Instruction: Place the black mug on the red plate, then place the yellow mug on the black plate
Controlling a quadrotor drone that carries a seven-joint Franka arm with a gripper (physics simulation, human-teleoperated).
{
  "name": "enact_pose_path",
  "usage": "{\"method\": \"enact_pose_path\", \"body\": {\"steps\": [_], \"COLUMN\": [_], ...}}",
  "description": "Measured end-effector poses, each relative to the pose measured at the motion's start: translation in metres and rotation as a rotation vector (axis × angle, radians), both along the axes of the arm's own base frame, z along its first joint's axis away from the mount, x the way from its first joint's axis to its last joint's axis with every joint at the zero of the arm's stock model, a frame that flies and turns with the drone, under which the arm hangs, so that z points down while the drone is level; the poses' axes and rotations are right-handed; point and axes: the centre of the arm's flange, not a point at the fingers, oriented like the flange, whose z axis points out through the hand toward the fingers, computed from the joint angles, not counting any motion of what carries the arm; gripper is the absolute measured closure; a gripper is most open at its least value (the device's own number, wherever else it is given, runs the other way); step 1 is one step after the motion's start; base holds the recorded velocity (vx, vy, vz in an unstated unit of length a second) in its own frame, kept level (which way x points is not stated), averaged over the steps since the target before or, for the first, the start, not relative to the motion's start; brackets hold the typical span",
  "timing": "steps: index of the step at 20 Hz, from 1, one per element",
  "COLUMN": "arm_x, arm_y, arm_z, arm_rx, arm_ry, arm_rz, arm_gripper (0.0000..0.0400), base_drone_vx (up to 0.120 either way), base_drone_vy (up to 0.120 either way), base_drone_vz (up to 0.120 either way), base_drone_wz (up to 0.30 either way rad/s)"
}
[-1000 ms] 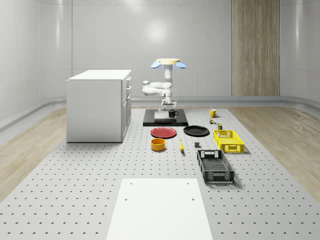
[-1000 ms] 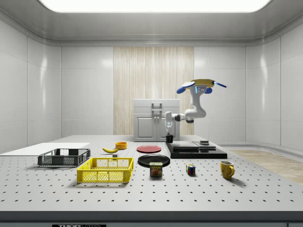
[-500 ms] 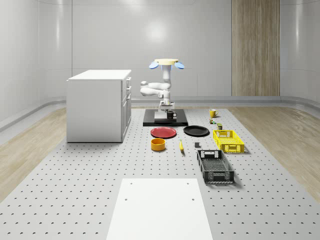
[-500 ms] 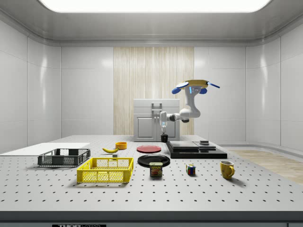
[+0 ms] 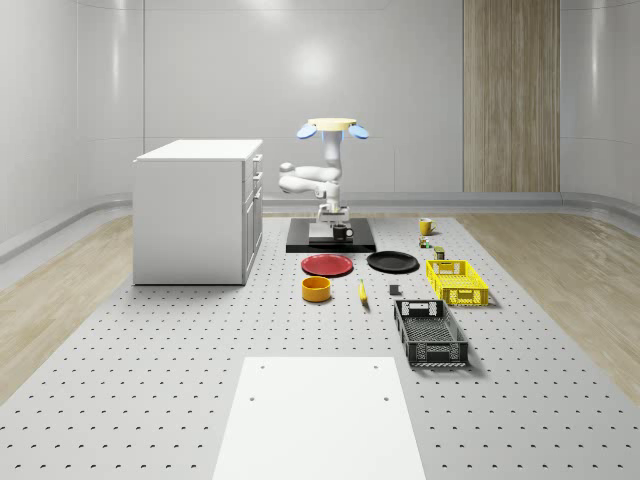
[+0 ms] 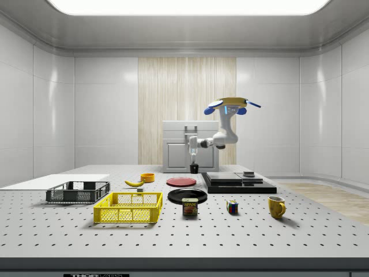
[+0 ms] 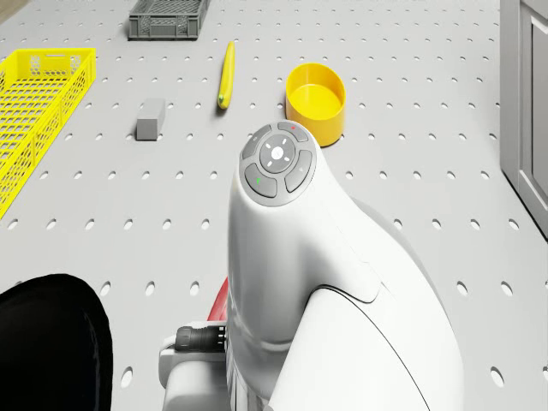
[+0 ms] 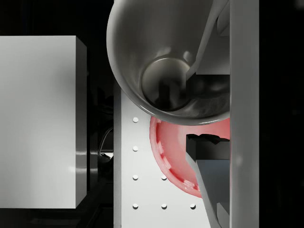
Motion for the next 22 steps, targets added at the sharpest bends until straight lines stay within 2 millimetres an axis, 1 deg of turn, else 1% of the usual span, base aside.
{"method": "enact_pose_path", "body": {"steps": [2,13,19,22], "arm_x": [0.0000,0.0000,0.0000,0.0000], "arm_y": [0.0000,0.0000,0.0000,0.0000], "arm_z": [0.0000,0.0000,0.0000,0.0000], "arm_rx": [0.000,0.000,0.000,0.000], "arm_ry": [0.000,0.000,0.000,0.000], "arm_rz": [0.000,0.000,0.000,0.000], "arm_gripper": [0.0290,0.0290,0.0290,0.0290], "base_drone_vx": [0.120,0.120,0.020,0.000], "base_drone_vy": [-0.100,0.000,0.000,0.000], "base_drone_vz": [0.000,0.000,0.000,-0.107], "base_drone_wz": [0.000,0.000,0.000,0.000]}}
